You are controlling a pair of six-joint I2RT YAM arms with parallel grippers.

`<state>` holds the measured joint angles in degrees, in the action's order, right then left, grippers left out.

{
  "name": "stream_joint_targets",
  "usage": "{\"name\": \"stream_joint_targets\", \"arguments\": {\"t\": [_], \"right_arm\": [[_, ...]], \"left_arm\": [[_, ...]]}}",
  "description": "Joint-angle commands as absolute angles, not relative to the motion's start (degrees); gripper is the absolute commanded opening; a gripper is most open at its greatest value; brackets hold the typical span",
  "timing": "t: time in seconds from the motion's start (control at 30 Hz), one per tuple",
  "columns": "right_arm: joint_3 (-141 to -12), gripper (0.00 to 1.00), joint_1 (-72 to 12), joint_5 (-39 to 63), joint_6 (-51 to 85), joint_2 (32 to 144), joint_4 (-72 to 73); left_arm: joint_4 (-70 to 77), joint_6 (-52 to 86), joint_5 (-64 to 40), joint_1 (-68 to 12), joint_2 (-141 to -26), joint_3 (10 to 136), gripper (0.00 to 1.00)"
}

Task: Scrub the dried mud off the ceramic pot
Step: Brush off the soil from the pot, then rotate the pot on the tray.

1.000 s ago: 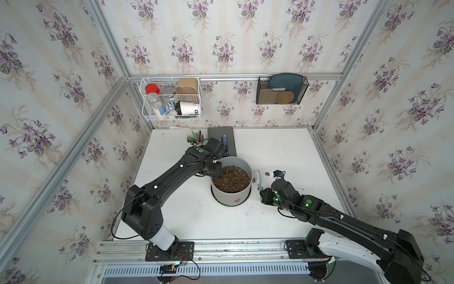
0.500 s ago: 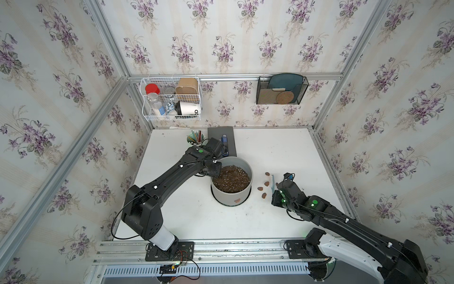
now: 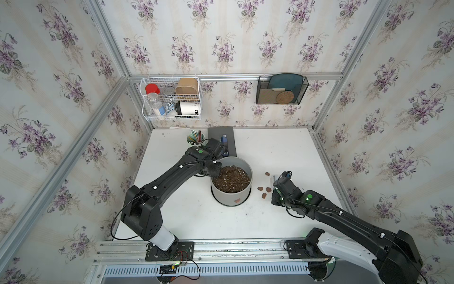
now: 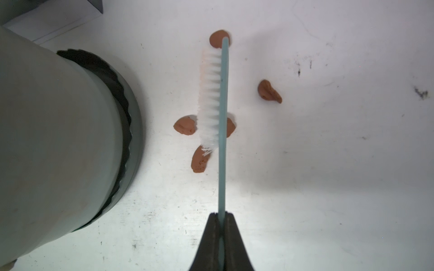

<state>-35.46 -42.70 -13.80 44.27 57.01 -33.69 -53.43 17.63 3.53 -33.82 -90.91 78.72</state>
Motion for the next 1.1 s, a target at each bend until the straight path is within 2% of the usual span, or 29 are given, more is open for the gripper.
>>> {"name": "stream_joint_targets", "arguments": {"t": [0.0, 0.07, 0.17, 0.37, 0.47, 0.63, 0.77, 0.83, 0.93, 1.07], "right_arm": [[-36.58, 0.0, -42.89, -16.02, 43.03, 56.27, -36.27], [-36.72, 0.0, -43.6, -15.69, 43.28, 54.26, -35.72], [-36.22, 0.0, -45.79, -13.77, 43.67, 50.57, -32.73], [-32.38, 0.0, -49.54, -10.01, 47.75, 46.77, -25.75], [-31.83, 0.0, -50.38, -11.31, 48.79, 47.9, -25.97], [-30.75, 0.0, -50.73, -10.94, 49.56, 47.42, -25.25], [-30.28, 0.0, -50.8, -10.98, 49.87, 47.43, -24.8], [-30.15, 0.0, -50.76, -10.66, 49.92, 47.81, -24.19], [-29.91, 0.0, -50.89, -10.04, 50.01, 48.6, -23.21], [-29.7, 0.0, -51.38, -9.49, 50.33, 49.74, -21.61]], "left_arm": [[-50.35, 18.53, 2.18, -34.01, -90.6, 80.06, 0.25], [-50.16, 18.48, 2.89, -34.0, -90.9, 80.92, 0.33], [-49.45, 18.77, 4.56, -33.93, -91.88, 82.28, 0.4], [-47.42, 18.89, 9.45, -33.35, -96.46, 85.08, 0.45], [-48.34, 18.91, 8.97, -32.92, -98.82, 87.2, 0.43], [-49.8, 20.28, 10.63, -32.57, -98.87, 86.52, 0.34], [-51.73, 21.73, 11.3, -32.18, -96.39, 84.53, 0.14], [-53.21, 22.65, 11.07, -32.17, -94.3, 83.54, 0.08], [-53.56, 23.35, 7.46, -32.25, -91.07, 81.66, 0.1], [-49.63, 23.25, -0.02, -32.36, -87.72, 78.52, 0.24]]}}
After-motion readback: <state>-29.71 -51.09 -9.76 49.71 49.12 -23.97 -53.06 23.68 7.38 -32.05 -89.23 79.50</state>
